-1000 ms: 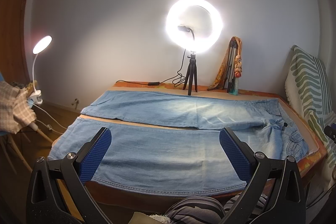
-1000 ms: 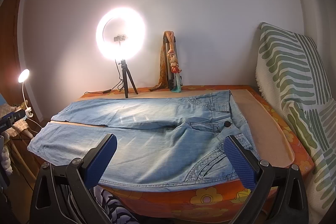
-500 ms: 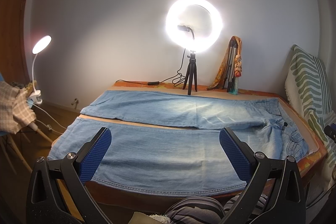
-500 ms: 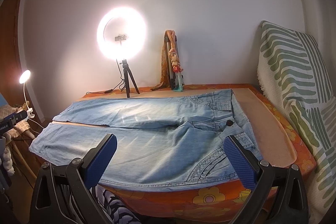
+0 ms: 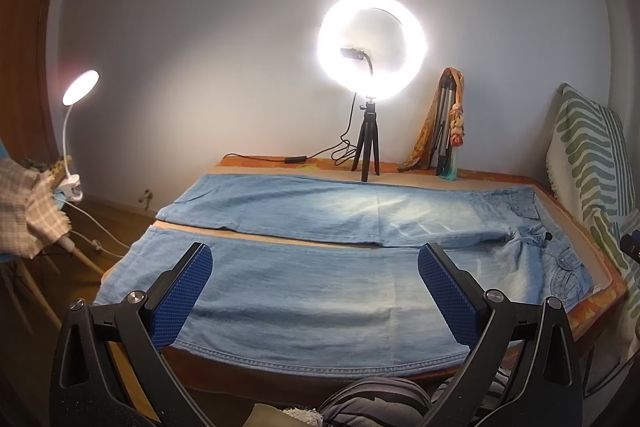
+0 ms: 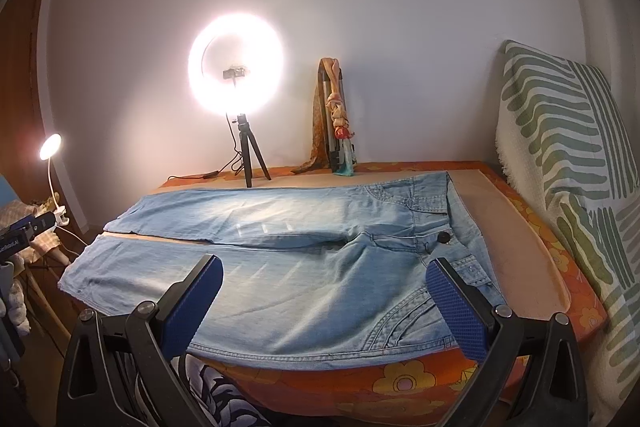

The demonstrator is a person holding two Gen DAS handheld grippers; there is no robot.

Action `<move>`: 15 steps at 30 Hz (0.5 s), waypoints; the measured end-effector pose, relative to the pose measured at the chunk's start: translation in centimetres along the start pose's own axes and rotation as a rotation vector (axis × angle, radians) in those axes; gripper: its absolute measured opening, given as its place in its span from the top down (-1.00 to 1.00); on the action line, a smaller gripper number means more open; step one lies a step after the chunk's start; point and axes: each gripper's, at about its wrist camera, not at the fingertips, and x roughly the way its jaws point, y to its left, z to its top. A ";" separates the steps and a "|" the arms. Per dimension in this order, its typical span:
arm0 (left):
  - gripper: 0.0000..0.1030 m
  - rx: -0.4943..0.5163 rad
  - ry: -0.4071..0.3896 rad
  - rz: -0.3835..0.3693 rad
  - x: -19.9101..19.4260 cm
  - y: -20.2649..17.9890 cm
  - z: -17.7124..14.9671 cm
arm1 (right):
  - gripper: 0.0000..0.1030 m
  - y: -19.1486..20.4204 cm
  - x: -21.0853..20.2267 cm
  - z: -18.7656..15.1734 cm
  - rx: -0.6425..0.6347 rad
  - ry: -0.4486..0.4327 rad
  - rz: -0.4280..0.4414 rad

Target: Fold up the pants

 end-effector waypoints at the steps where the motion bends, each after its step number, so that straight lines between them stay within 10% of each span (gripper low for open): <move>1: -0.99 0.000 0.001 0.001 0.1 0.1 0.0 | -1.00 0.0 0.1 0.1 0.001 0.000 0.002; 15: -0.99 -0.004 0.044 0.045 2.2 2.9 0.6 | -1.00 0.5 2.5 2.3 -0.033 0.012 0.051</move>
